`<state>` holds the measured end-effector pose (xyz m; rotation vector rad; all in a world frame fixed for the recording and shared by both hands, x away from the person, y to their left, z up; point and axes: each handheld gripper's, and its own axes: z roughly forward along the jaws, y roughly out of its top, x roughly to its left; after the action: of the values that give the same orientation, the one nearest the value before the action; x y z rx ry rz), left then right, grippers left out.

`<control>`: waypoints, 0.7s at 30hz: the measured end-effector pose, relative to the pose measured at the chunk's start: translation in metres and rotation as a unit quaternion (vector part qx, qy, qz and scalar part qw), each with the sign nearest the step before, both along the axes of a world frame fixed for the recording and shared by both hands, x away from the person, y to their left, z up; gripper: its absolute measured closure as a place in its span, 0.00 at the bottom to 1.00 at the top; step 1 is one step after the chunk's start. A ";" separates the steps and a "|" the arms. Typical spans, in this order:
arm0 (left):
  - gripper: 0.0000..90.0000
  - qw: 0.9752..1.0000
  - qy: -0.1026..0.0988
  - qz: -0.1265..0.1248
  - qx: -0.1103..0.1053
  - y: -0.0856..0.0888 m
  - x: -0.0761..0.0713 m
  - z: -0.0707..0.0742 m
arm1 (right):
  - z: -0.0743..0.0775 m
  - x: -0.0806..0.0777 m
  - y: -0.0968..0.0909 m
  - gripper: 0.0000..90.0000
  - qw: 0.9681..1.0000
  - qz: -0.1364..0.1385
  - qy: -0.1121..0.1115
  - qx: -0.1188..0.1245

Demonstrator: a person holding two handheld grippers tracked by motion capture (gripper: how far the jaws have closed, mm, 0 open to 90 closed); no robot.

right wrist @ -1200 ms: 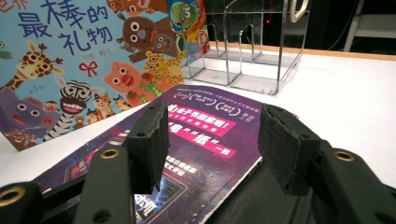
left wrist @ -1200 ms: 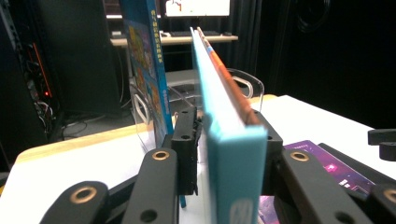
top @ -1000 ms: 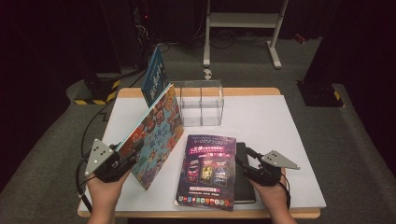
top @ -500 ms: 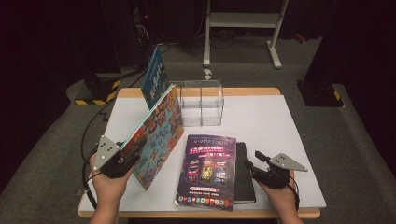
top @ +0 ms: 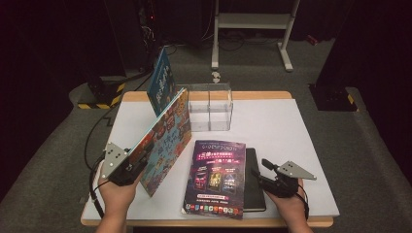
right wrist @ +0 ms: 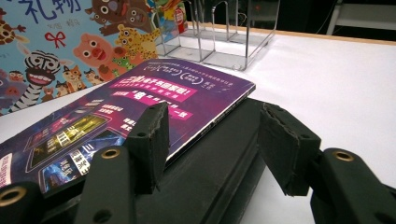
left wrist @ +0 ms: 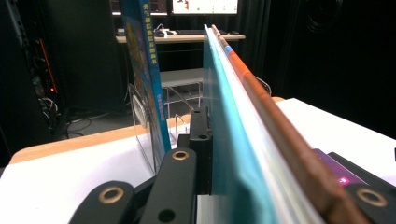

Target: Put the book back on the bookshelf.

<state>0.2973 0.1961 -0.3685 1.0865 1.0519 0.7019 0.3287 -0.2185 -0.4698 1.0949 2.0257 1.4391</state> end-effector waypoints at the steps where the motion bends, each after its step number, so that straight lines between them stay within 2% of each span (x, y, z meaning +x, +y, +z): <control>1: 0.90 1.000 -0.001 0.000 0.002 -0.001 0.000 0.000 | 0.000 0.000 0.000 0.48 1.000 0.001 0.000 0.001; 6: 0.90 1.000 -0.001 0.006 -0.005 -0.003 0.006 0.005 | 0.001 -0.001 -0.001 0.48 1.000 0.003 0.000 0.008; 11: 0.90 1.000 0.005 0.015 -0.011 -0.006 0.016 0.018 | 0.003 0.000 -0.005 0.48 1.000 0.002 -0.003 0.014; 14: 0.90 1.000 0.000 0.022 -0.003 -0.008 0.019 0.026 | 0.005 -0.001 -0.006 0.48 1.000 0.001 -0.005 0.017; 19: 0.90 0.999 -0.012 0.040 -0.016 -0.008 0.025 0.038 | 0.007 -0.002 -0.008 0.48 1.000 0.001 -0.009 0.019; 21: 0.90 0.999 -0.015 0.050 -0.012 -0.009 0.028 0.042 | 0.007 -0.002 -0.009 0.48 1.000 0.001 -0.009 0.020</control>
<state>0.3257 0.1867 -0.3267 1.0054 1.0927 0.7807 0.3263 -0.2270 -0.4624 1.0921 1.9945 1.4925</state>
